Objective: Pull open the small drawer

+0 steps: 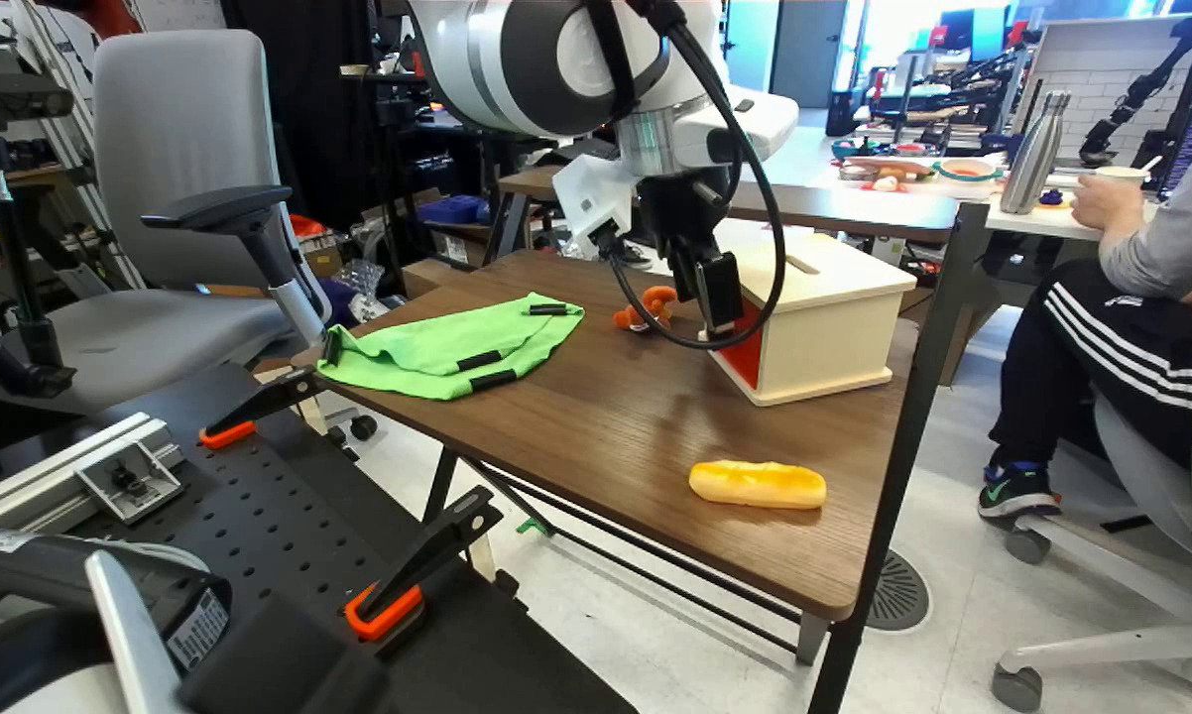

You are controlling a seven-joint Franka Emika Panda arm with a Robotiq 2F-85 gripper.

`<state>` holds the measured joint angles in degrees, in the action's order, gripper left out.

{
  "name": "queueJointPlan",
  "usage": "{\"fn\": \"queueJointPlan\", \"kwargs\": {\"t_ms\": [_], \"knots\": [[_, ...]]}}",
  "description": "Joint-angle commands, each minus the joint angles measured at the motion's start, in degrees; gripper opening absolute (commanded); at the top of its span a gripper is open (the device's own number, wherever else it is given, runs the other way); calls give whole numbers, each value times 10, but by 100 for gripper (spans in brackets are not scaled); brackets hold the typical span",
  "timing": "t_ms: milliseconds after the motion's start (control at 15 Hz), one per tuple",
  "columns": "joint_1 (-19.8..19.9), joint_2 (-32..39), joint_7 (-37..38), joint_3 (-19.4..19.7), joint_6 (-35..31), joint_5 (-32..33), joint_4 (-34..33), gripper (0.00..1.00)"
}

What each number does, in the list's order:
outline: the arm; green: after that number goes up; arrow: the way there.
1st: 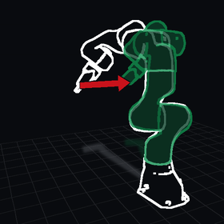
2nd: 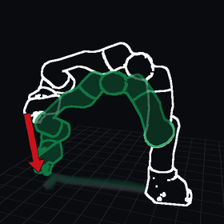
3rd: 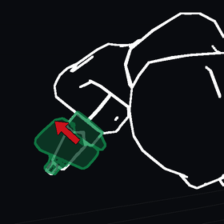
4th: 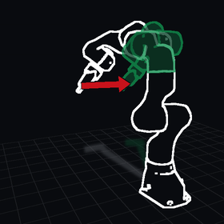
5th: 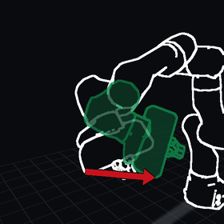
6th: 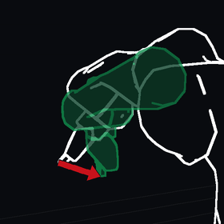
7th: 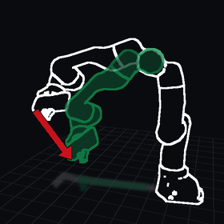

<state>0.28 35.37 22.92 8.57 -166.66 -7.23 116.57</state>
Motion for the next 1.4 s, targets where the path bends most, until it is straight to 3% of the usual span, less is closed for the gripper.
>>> {"fn": "queueJointPlan", "kwargs": {"t_ms": [0, 67, 667, 733, 1000, 1333], "knots": [[-15, 20, 9, 18, -8, -9, -22, 90], [-19, 23, 11, 24, -7, -7, -25, 74], [-50, 32, 15, 50, -6, 4, -33, 6], [-53, 32, 15, 52, -6, 5, -33, 3], [-54, 31, 12, 54, -4, 5, -32, 6], [-31, 7, -18, 19, 23, -4, -12, 6]]}}
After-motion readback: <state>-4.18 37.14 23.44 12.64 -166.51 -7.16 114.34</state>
